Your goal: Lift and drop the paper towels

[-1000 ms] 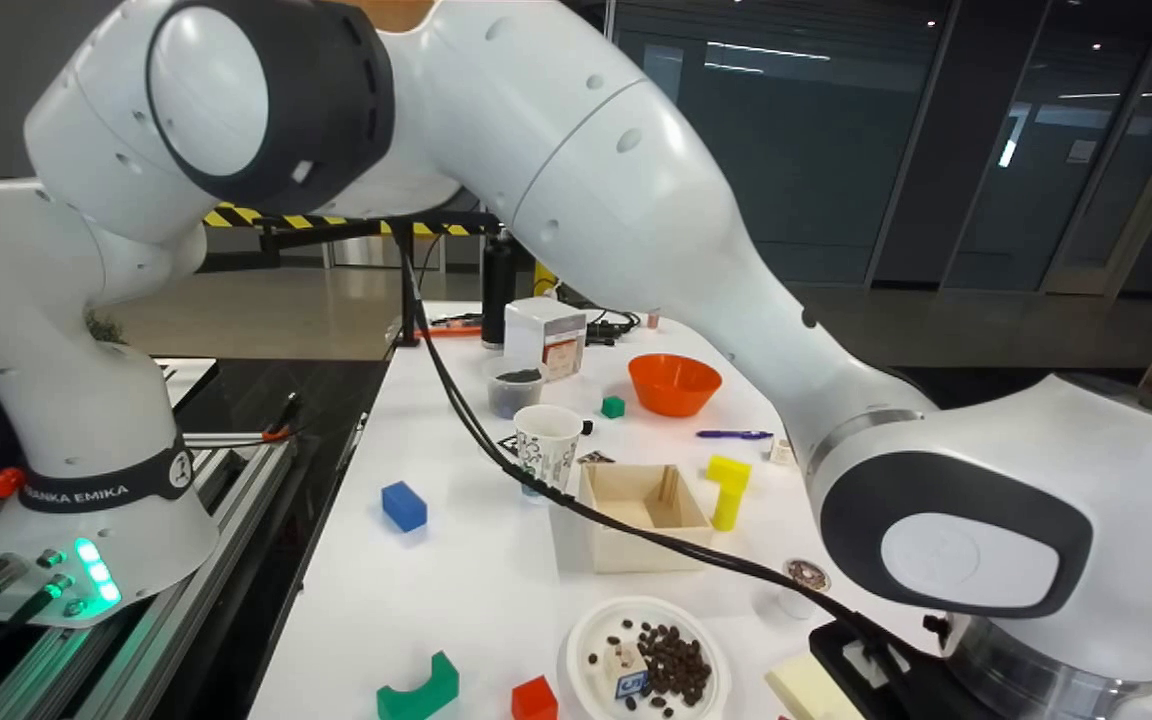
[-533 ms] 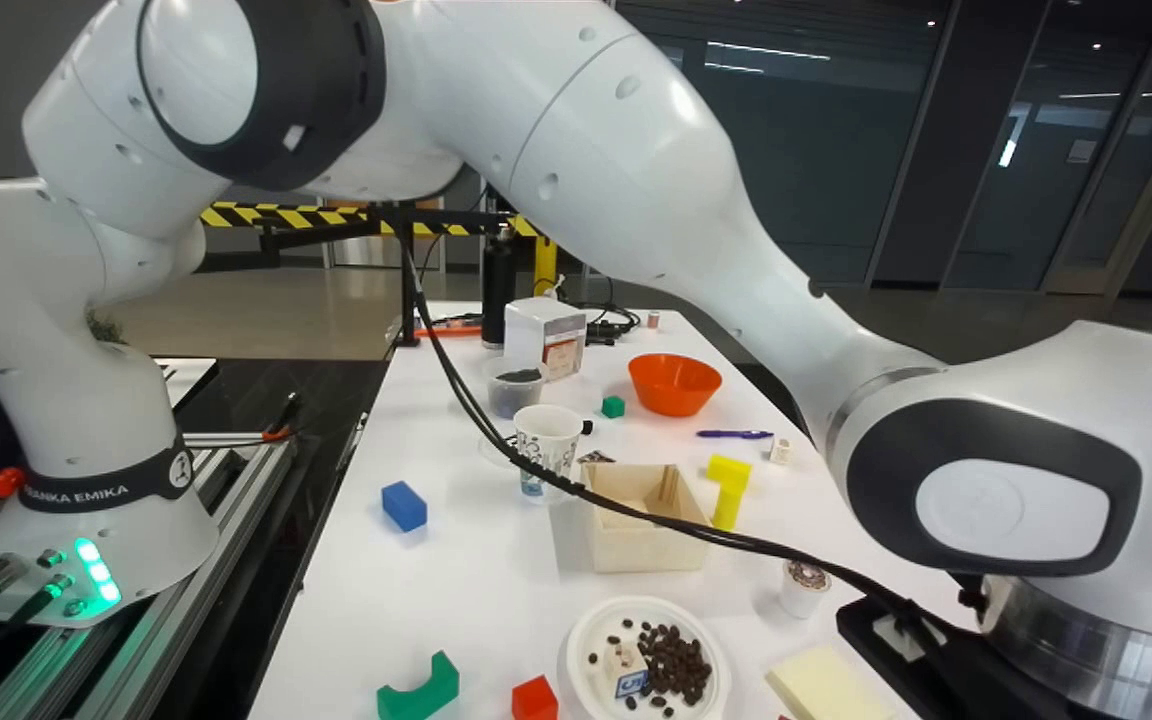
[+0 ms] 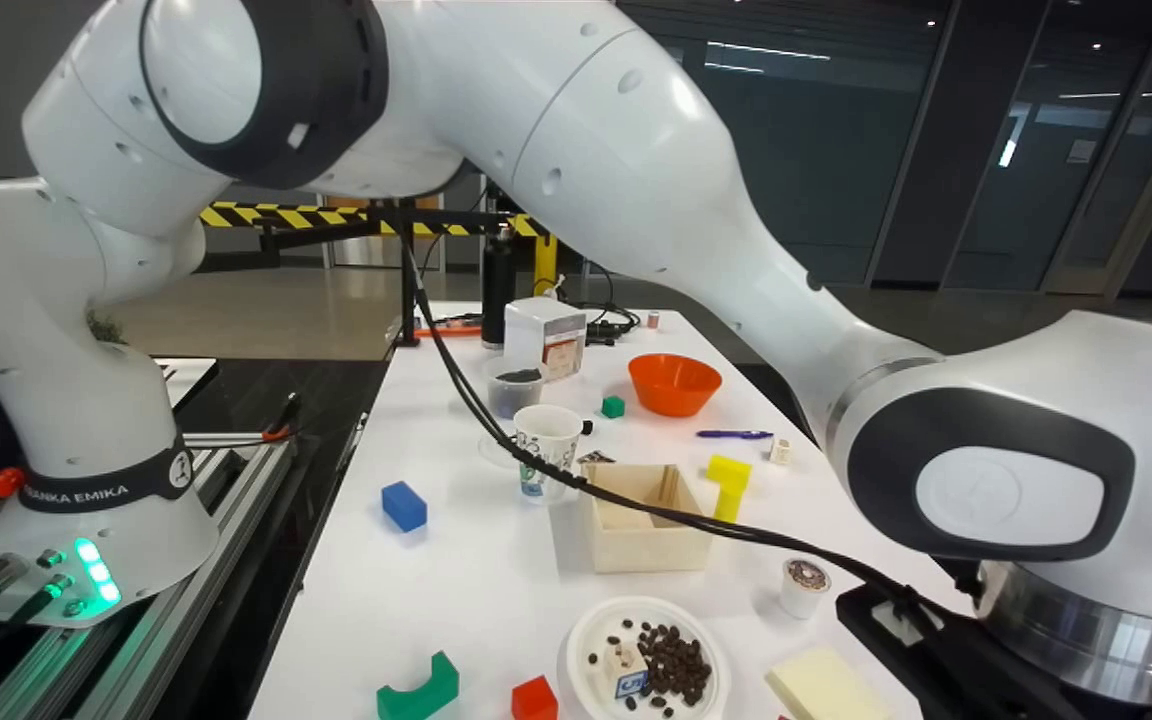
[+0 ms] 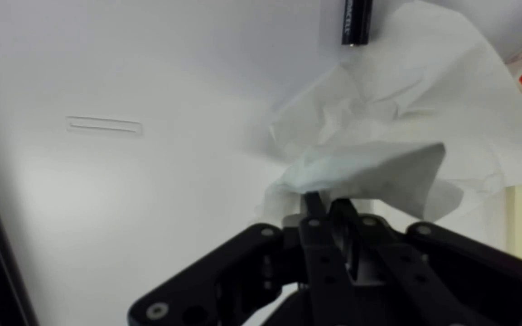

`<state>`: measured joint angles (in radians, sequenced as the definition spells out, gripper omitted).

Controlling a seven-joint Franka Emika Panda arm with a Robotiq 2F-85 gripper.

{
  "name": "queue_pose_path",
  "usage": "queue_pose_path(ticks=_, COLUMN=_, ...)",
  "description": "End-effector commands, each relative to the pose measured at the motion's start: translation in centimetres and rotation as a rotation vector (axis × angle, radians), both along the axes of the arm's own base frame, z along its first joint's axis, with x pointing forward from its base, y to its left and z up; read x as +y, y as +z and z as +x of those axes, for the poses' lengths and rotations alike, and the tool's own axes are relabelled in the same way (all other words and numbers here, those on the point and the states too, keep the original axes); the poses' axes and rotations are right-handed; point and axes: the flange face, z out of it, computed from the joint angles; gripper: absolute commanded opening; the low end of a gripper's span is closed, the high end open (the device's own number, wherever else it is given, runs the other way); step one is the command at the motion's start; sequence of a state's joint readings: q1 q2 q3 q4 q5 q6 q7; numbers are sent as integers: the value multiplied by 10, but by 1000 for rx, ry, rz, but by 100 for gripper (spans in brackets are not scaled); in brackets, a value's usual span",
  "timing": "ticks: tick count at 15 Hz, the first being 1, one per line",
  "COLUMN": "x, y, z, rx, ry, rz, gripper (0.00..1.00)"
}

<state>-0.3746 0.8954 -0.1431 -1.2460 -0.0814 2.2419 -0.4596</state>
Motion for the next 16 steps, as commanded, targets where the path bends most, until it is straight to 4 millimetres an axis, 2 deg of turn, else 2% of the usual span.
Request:
queue_pose_path(ticks=1, x=2, y=12, z=3, rx=-5, ry=1, rz=-26, gripper=41)
queue_pose_path(ticks=5, x=4, y=38, z=-2, rx=-5, ry=-17, rz=-45, gripper=69)
queue_pose_path(ticks=9, x=17, y=70, z=-8, rx=36, ry=-82, rz=-4, gripper=98)
queue_pose_path(ticks=13, x=38, y=103, z=-12, rx=104, ry=-298, rz=12, gripper=100)
queue_pose_path(ticks=16, x=59, y=119, z=-13, rx=133, ry=-456, rz=36, gripper=100)
